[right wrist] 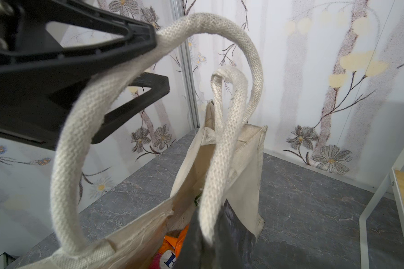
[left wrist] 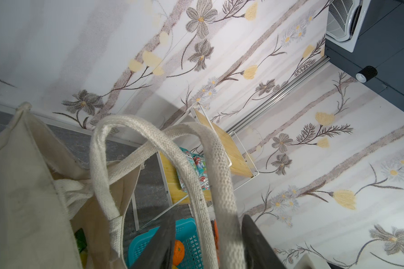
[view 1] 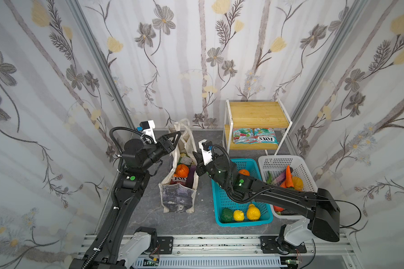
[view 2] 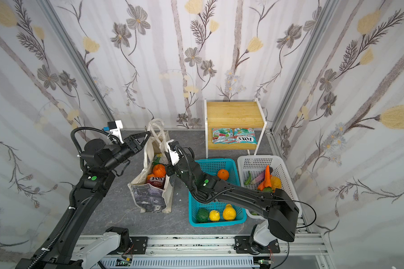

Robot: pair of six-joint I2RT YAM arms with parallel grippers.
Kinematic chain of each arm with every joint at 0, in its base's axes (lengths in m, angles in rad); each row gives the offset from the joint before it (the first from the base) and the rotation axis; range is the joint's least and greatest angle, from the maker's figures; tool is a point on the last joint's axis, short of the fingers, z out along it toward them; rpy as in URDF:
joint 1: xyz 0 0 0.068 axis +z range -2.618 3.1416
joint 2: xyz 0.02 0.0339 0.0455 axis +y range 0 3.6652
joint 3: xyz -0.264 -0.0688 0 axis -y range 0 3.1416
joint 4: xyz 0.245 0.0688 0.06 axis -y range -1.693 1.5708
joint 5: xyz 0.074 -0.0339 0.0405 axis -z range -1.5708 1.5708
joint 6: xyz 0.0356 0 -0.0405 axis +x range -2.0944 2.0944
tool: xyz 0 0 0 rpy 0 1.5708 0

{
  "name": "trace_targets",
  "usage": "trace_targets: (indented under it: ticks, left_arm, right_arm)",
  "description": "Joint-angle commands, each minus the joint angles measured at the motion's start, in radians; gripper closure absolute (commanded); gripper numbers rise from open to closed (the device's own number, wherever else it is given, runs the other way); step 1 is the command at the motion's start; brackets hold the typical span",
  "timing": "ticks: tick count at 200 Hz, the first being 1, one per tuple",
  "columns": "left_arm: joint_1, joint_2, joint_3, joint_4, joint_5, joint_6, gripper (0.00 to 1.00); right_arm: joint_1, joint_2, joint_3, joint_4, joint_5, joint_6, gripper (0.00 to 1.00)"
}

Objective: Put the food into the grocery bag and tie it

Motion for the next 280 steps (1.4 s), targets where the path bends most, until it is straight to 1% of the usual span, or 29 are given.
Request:
trace_targets:
  ticks: [1,15,25,28,57,73,82,90,104,124,138,155,170,173,181,185,196,211,232,244,252,273,280]
  left_arm:
    - [-0.001,-0.009,0.024,0.003,-0.036,0.022,0.36]
    - [-0.002,0.001,0.04,0.005,-0.028,0.021,0.22]
    - [-0.003,0.009,0.049,0.005,-0.022,0.02,0.04]
    - [-0.002,0.011,0.051,0.005,-0.024,0.02,0.01]
    - [-0.002,0.014,0.056,0.005,-0.108,0.017,0.01]
    - [-0.008,0.033,0.048,0.012,-0.141,-0.06,0.0]
    - [-0.026,0.042,0.034,0.032,-0.162,-0.091,0.0]
    - [-0.04,0.042,0.007,0.088,-0.172,-0.112,0.0]
    - [-0.068,0.045,-0.039,0.193,-0.191,-0.192,0.0]
    - [-0.125,0.111,0.003,0.22,-0.192,-0.231,0.0]
    - [-0.167,0.164,0.027,0.223,-0.22,-0.247,0.0]
    - [-0.172,0.21,0.019,0.25,-0.258,-0.297,0.0]
    - [-0.173,0.25,0.032,0.267,-0.297,-0.304,0.0]
    - [-0.174,0.26,0.035,0.267,-0.304,-0.304,0.01]
    - [-0.177,0.27,0.042,0.271,-0.323,-0.308,0.05]
    - [-0.18,0.298,0.047,0.274,-0.331,-0.309,0.06]
    - [-0.183,0.328,0.054,0.298,-0.344,-0.311,0.16]
    - [-0.186,0.356,0.052,0.362,-0.335,-0.331,0.31]
    - [-0.192,0.38,0.069,0.396,-0.319,-0.331,0.65]
    - [-0.192,0.386,0.084,0.401,-0.294,-0.324,0.88]
    - [-0.193,0.384,0.088,0.402,-0.279,-0.322,0.99]
    - [-0.194,0.35,0.066,0.402,-0.27,-0.323,1.0]
    - [-0.194,0.333,0.052,0.402,-0.272,-0.326,1.0]
  right_arm:
    - [-0.002,-0.006,0.005,0.029,0.018,-0.02,1.0]
    - [-0.001,-0.003,0.007,0.036,0.018,-0.022,1.0]
    - [-0.002,0.004,0.02,0.033,0.02,-0.027,1.0]
    - [-0.002,0.006,0.023,0.03,0.021,-0.027,1.0]
    - [-0.002,0.006,0.026,0.016,0.027,-0.027,1.0]
    - [0.0,-0.014,0.004,0.02,0.022,-0.022,1.0]
    - [0.0,-0.027,-0.013,0.03,0.016,-0.021,1.0]
    - [-0.001,-0.036,-0.025,0.037,0.011,-0.022,1.0]
    - [-0.001,-0.043,-0.041,0.046,0.001,-0.033,1.0]
    - [0.0,-0.055,-0.069,0.082,-0.025,-0.038,1.0]
    - [-0.001,-0.069,-0.09,0.109,-0.041,-0.037,1.0]
    - [0.0,-0.08,-0.108,0.119,-0.052,-0.042,1.0]
    - [0.001,-0.08,-0.128,0.12,-0.047,-0.045,1.0]
    - [0.0,-0.108,-0.134,0.123,-0.047,-0.046,1.0]
    - [-0.001,-0.12,-0.148,0.131,-0.047,-0.046,1.0]
    - [0.0,-0.125,-0.157,0.137,-0.046,-0.046,1.0]
    - [-0.001,-0.139,-0.177,0.151,-0.051,-0.044,1.0]
    - [-0.001,-0.149,-0.192,0.157,-0.052,-0.045,1.0]
    - [-0.002,-0.156,-0.205,0.15,-0.05,-0.046,1.0]
    - [-0.007,-0.163,-0.214,0.145,-0.069,-0.045,1.0]
    - [-0.013,-0.167,-0.219,0.144,-0.087,-0.042,1.0]
    - [-0.04,-0.179,-0.236,0.14,-0.143,-0.017,1.0]
    - [-0.054,-0.184,-0.242,0.138,-0.178,-0.005,0.93]
